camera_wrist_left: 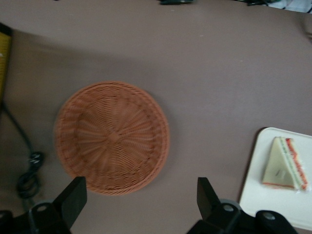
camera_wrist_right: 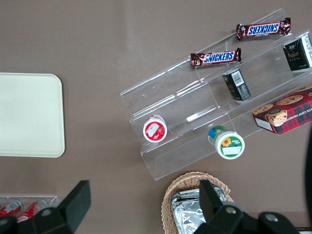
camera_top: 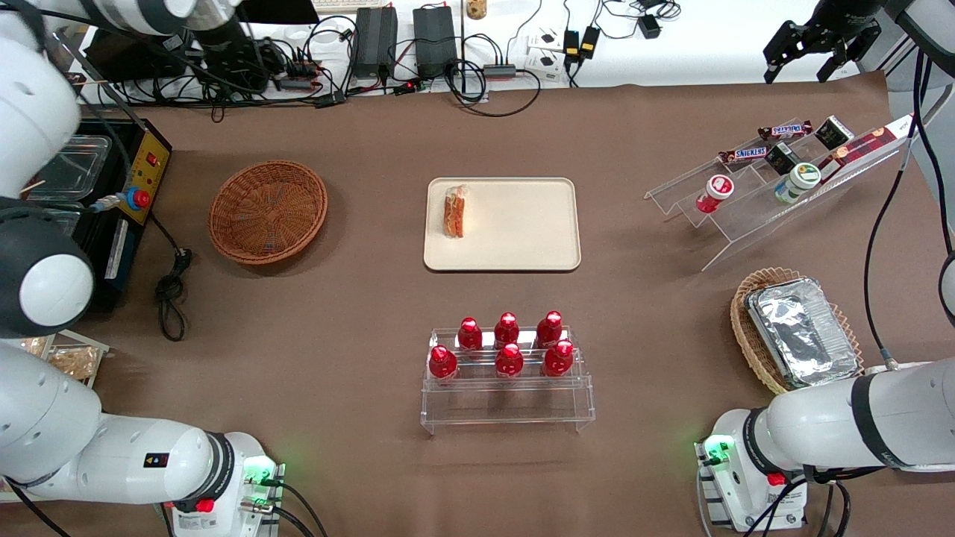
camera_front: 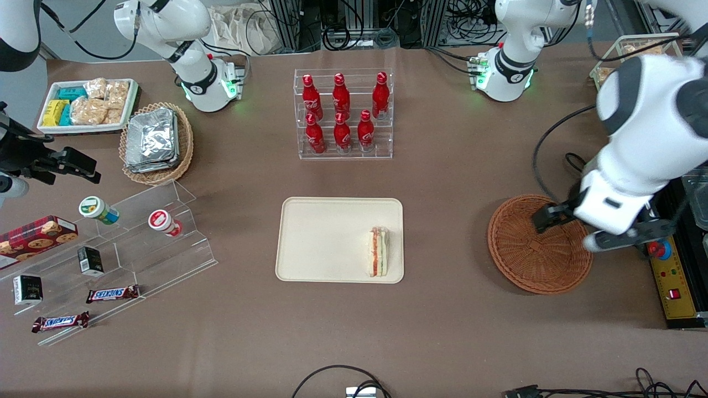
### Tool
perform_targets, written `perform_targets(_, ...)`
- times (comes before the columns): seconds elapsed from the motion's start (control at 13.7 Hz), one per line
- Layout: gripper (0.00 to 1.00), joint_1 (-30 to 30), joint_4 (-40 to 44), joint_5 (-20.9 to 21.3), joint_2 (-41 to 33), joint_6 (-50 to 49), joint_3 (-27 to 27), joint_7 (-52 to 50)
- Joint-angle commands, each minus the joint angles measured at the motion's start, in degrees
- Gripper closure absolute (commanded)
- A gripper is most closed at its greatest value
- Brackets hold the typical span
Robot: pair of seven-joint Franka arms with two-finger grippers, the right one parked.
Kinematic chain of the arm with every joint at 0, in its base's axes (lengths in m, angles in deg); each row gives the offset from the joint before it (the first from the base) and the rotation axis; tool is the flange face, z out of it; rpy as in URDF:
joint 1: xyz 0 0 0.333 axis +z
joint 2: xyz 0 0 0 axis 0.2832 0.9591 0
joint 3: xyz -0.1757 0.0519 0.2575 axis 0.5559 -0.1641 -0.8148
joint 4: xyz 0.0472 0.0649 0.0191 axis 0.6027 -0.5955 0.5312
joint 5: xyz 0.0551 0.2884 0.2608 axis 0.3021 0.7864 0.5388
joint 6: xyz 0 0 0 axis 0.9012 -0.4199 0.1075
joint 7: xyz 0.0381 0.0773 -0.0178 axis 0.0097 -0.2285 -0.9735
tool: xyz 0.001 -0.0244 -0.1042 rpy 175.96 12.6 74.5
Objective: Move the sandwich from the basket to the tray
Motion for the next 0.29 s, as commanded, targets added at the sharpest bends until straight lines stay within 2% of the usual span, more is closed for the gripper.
perform_targets(0.0, 0.00, 2.43, -5.22, -1.00, -6.48, -1.40, 0.61, 3.37)
perform_targets(0.22, 0.00, 2.79, -5.32, -1.26, -7.46, -3.42, 0.61, 6.99)
